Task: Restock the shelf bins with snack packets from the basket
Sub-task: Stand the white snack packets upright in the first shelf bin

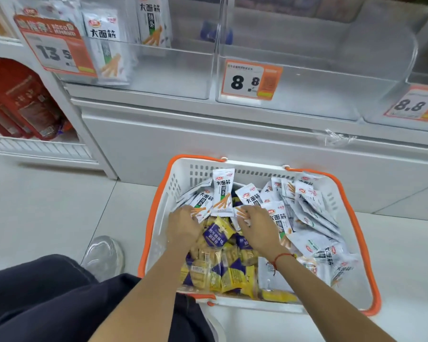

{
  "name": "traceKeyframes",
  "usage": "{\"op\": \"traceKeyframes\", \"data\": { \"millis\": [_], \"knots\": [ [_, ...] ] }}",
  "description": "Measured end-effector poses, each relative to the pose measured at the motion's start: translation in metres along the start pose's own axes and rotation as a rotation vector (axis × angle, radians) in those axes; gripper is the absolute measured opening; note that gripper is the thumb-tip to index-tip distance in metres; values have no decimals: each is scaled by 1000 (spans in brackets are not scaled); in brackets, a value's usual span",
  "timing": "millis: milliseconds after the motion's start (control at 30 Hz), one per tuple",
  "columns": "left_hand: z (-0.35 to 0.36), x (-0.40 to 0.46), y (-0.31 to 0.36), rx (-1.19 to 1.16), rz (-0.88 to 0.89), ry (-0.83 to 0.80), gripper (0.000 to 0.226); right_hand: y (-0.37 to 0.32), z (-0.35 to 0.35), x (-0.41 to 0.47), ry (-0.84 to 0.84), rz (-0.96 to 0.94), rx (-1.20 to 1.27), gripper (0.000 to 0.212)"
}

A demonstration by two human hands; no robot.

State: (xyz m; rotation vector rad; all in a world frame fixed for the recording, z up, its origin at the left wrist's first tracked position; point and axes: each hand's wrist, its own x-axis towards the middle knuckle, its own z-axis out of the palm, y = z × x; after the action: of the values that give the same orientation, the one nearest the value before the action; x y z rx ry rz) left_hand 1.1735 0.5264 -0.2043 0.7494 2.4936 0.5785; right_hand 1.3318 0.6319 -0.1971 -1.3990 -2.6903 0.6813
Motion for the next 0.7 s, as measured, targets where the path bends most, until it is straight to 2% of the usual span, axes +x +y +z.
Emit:
{"op": "traceKeyframes", "data": {
  "millis": [133,233,367,467,567,633,700],
  "knots": [
    [8,13,-7,164,65,-76,44,-23,10,28,-40,93,-52,53],
    [21,11,-7,182,78,-47,45,-35,15,42,-45,263,103,63],
    [21,5,-2,50,22,4,28,-31,13,52,-28,367,446,29],
    [17,-1,3,9,-84,-55,21,-27,5,48,-135,360,600,26],
    [16,-3,3,-87,-121,-92,44,-22,-2,36,-120,394,792,14],
    [16,-2,2,-213,-122,-154,53,-17,-6,27,-96,439,890,17],
    [14,-2,5,-380,-99,-261,41,-10,-11,20,-91,491,955,22]
  ]
}}
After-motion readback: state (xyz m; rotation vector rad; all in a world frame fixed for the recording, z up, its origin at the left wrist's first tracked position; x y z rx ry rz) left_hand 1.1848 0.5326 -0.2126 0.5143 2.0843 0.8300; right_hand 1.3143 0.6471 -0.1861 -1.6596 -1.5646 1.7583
